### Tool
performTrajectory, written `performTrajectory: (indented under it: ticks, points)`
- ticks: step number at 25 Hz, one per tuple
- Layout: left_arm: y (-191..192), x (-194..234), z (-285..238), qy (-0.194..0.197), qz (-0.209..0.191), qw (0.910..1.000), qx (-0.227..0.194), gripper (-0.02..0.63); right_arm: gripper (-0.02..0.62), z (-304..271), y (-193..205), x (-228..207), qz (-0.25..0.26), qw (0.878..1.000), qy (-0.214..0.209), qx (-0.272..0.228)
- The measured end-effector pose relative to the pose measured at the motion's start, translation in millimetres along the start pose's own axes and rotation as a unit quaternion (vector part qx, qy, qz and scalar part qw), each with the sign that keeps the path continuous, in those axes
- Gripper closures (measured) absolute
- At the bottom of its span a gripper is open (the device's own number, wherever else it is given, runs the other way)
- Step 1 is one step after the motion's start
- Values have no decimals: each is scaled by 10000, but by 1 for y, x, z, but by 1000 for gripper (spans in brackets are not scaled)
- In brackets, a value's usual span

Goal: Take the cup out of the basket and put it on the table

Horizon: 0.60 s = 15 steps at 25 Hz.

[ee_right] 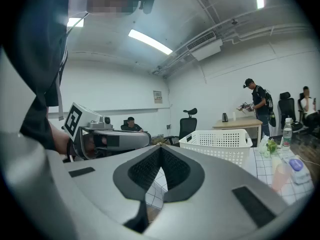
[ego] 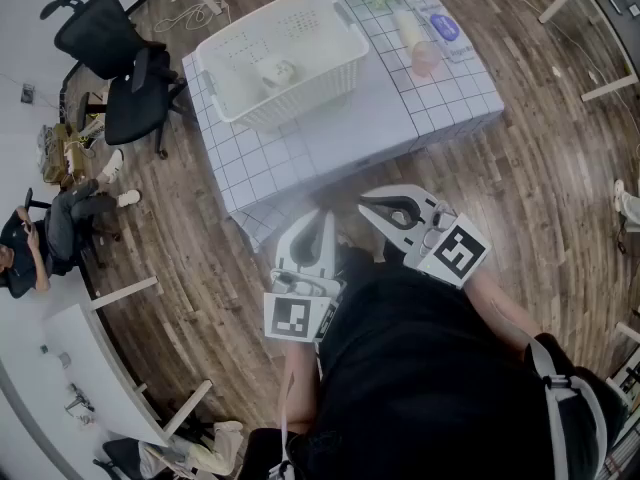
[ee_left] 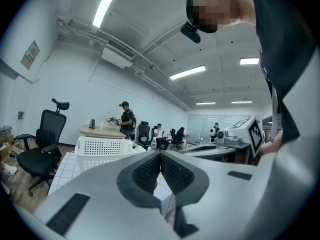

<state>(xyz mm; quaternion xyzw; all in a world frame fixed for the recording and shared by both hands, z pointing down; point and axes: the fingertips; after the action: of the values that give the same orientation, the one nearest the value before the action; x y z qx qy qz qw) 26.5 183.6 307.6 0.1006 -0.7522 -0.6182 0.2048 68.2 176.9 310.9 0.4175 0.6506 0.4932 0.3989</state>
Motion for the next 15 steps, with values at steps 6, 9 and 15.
performTrajectory:
  ticks: [6, 9, 15]
  points:
    - [-1, 1, 4, 2, -14, 10000, -10, 597, 580, -4, 2, 4, 15, 10000, -5, 20]
    - [-1, 3, 6, 13, -18, 10000, -25, 597, 580, -5, 0, 2, -87, 9999, 105, -45]
    - [-2, 6, 10, 35, -8, 10000, -53, 597, 580, -7, -3, 1, -155, 9995, 233, -136]
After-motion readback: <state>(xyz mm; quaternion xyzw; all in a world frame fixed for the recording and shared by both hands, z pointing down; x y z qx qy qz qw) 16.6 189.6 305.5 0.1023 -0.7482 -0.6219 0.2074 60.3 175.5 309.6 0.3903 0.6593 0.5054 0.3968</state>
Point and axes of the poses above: the fingertips, and each gripper's own axes: z backward along the fingers, x to its left, y out of its underside, and after that the axes turned 2 degrees about x, right-handed
